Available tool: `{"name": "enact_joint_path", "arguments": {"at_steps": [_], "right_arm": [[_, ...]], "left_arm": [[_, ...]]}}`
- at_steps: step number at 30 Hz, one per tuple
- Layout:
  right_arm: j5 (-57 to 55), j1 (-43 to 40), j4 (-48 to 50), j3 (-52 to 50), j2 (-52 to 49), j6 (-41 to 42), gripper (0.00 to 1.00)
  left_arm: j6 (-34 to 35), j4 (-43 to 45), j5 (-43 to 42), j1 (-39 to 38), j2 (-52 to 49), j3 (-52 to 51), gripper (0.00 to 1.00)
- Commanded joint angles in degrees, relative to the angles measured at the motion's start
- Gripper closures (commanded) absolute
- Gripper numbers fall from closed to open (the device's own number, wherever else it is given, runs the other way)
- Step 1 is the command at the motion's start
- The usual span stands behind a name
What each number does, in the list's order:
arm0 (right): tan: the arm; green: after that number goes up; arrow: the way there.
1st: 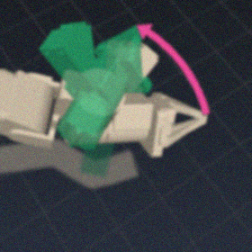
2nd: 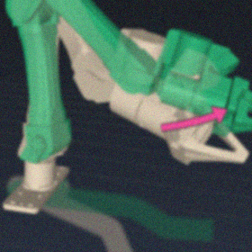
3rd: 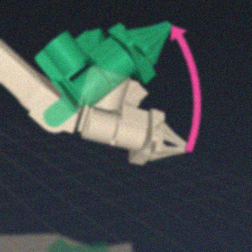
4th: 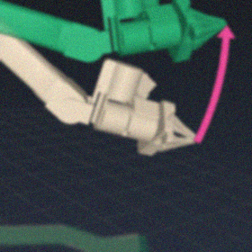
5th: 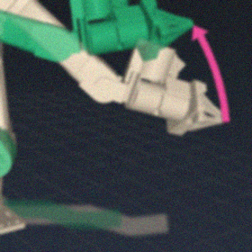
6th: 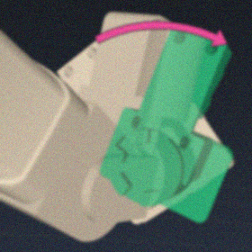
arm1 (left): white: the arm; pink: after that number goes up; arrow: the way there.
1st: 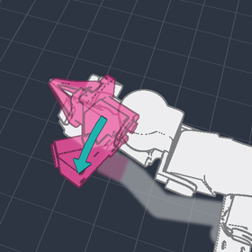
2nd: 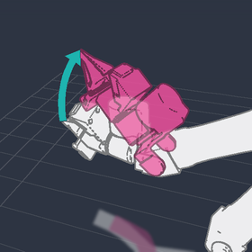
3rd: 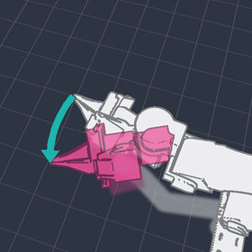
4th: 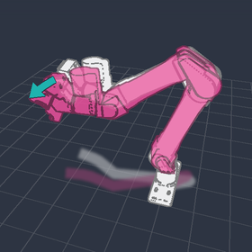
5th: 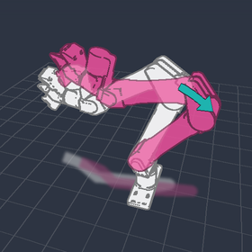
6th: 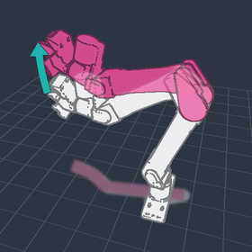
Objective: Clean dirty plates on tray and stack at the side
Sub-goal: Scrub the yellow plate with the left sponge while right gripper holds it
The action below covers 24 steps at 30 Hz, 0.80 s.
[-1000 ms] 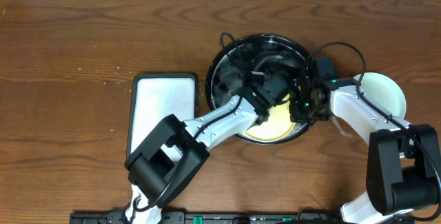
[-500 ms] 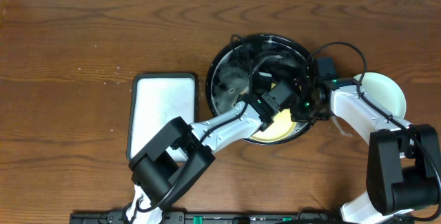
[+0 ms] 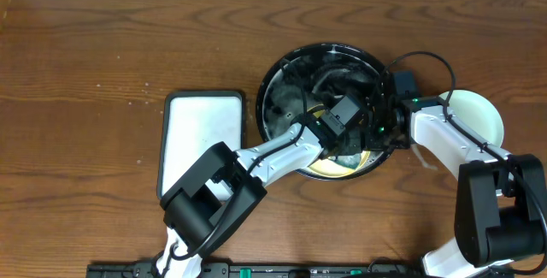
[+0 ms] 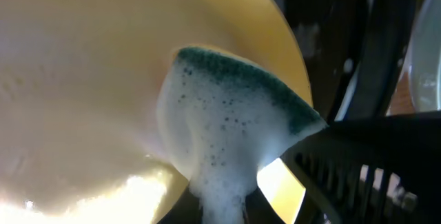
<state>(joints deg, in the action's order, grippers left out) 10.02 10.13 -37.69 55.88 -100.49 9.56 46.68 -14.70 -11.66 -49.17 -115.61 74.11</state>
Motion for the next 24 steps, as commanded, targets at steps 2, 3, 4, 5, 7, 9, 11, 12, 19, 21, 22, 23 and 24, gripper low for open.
{"name": "enact_joint_path", "arguments": {"at_steps": [2,3,4,5,7,9,11,12,19,21,22,23,24], "right_arm": [[-4.17,-0.31,-1.09,-1.29,-1.42,-1.95,0.99],[-4.17,-0.31,-1.07,-1.29,-1.42,-1.95,0.99],[-4.17,-0.31,-1.07,-1.29,-1.42,-1.95,0.99],[-4.17,-0.31,-1.05,-1.29,-1.42,-1.97,0.99],[-4.17,-0.31,-0.96,-1.29,-1.42,-2.14,0.99],[-4.15,-0.31,-0.92,-1.29,-1.42,-2.21,0.99],[-4.17,-0.31,-0.92,-1.29,-1.42,-2.38,0.99],[-4.17,-0.31,-0.94,-1.29,-1.42,-2.38,0.99],[-4.17,-0.31,-1.16,-1.29,-1.42,-3.48,0.99],[-4.2,-0.31,-1.22,-1.29,-1.42,-3.54,0.99],[-4.2,-0.31,-1.36,-1.29,-1.42,-3.93,0.99],[-4.22,-0.31,-1.46,-1.29,-1.42,-4.15,0.99],[-4.22,-0.31,-1.57,-1.29,-1.42,-4.35,0.99]], "left_arm": [[1.16,-6.93,3.89,0.79,-1.99,-1.18,0.92],[0.11,-8.83,7.56,1.49,-1.99,-1.18,0.92],[-0.81,-10.1,10.16,2.03,-1.99,-1.18,0.92],[-2.19,-11.63,13.88,2.82,-1.97,-1.18,0.92],[-4.83,-13.84,21.09,4.26,-1.92,-1.16,0.92],[-6.54,-14.73,25.35,5.22,-1.92,-1.16,0.92],[-8.52,-14.84,27.91,5.9,-1.92,-1.11,0.92],[-9.64,-14.84,29.05,6.19,-1.84,-1.05,0.92],[-12.68,-14.19,36.85,6.36,-0.28,0.11,0.92],[-16.06,-12.28,38.14,6.36,0.28,0.28,0.92],[-18.03,-11.08,38.29,6.36,0.68,0.28,0.92],[-19.23,-10.21,38.29,6.36,1.14,0.28,0.92],[-19.63,-9.46,38.32,6.36,1.57,0.28,0.92]]}}
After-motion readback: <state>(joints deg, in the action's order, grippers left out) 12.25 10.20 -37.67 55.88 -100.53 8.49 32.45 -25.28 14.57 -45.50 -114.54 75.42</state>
